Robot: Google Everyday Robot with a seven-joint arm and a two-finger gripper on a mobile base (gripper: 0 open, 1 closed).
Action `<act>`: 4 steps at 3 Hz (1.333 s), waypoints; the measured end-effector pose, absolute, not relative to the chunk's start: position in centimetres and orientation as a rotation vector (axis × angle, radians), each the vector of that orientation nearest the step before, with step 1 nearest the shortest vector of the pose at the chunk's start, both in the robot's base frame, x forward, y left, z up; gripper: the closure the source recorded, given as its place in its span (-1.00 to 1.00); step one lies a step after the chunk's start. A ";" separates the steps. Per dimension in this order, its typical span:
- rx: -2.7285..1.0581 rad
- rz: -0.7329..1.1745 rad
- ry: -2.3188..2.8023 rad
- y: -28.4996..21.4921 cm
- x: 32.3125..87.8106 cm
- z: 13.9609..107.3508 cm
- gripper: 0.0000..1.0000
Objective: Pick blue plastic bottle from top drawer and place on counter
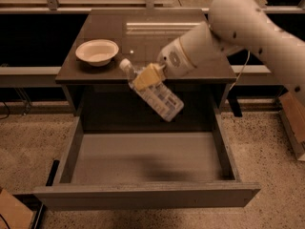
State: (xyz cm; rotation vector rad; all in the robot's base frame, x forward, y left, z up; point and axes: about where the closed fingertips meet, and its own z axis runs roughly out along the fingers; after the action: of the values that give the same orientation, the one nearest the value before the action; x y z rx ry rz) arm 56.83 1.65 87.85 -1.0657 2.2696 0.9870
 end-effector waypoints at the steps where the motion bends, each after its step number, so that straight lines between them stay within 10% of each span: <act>1: -1.118 0.868 2.228 2.1 61.3 91.4 1.00; 4: -0.762 0.380 2.060 8.6 79.1 100.2 1.00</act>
Offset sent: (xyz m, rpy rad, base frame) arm 0.2148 0.0625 0.1760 -0.1027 -0.4523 -0.2272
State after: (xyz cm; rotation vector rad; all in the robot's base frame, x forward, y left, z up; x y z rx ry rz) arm 79.08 8.63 100.20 -0.7617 2.0600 0.3803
